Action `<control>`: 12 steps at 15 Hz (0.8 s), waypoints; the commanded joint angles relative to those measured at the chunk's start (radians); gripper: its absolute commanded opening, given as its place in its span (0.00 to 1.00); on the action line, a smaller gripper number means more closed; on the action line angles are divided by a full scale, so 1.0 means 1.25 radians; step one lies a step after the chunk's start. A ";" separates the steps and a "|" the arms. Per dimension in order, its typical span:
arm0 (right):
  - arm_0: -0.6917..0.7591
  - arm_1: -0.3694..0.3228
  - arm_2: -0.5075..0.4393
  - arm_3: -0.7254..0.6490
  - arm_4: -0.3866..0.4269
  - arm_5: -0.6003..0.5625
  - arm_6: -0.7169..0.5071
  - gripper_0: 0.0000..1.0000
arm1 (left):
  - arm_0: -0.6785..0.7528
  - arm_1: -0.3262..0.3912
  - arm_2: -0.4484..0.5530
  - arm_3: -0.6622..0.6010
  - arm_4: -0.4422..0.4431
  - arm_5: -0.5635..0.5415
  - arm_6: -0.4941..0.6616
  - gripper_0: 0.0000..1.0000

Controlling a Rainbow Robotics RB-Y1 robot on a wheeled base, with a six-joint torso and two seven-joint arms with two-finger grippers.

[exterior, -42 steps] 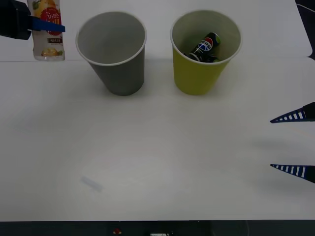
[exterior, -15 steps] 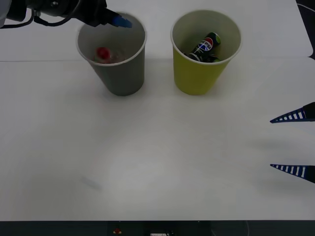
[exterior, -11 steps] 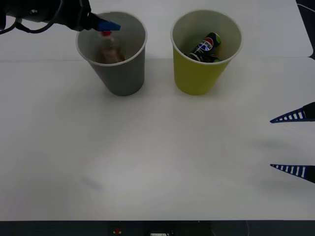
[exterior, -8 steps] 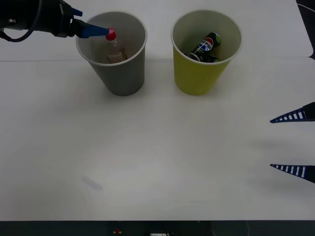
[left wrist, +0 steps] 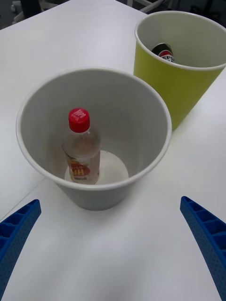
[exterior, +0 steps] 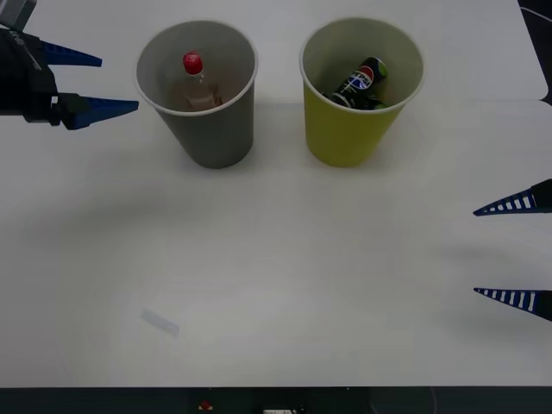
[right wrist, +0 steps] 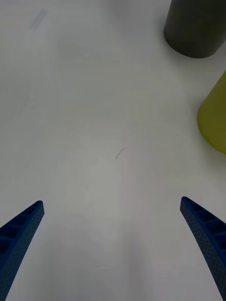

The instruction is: Put the can into the green bin and the plastic bottle into the gray bin

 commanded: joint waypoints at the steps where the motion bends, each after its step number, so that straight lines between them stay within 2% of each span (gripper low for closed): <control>1: 0.000 0.000 0.000 0.000 0.000 0.000 0.000 1.00 | 0.104 0.036 0.040 -0.010 0.088 0.000 -0.119 1.00; 6: 0.000 0.000 0.000 0.000 0.000 0.000 0.000 1.00 | 0.287 0.095 0.083 -0.045 0.223 0.000 -0.295 1.00; 12: 0.000 0.000 0.000 0.000 0.000 0.000 0.000 1.00 | 0.472 0.180 0.089 -0.059 0.374 -0.001 -0.533 1.00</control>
